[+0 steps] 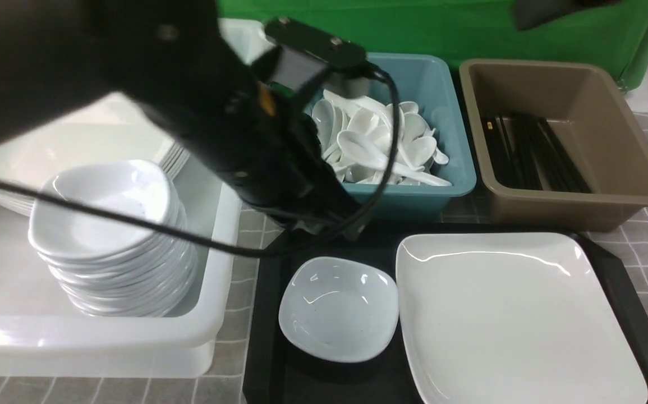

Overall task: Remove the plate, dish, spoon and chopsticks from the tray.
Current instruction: Use the left arm to grab a small plate from the dinner plate

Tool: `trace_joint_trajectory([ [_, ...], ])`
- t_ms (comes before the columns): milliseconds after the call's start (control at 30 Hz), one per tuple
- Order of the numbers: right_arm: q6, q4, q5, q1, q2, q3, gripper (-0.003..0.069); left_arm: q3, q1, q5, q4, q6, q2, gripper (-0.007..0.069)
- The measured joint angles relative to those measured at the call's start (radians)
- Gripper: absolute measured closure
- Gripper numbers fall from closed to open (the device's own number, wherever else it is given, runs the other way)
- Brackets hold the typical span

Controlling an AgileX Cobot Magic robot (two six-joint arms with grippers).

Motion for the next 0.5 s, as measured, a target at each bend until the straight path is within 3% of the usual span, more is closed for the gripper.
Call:
trace_joint_trajectory([
  [300,-0.050,-0.003,-0.096,0.000,-0.573,0.702,0.0638,-0.060,0.000,0.020,0.011,-0.042,0.221,0.0623],
  [500,-0.050,-0.003,-0.179,0.000,-0.796,0.904,0.0638,-0.062,0.000,-0.085,0.047,-0.045,0.296,0.0586],
])
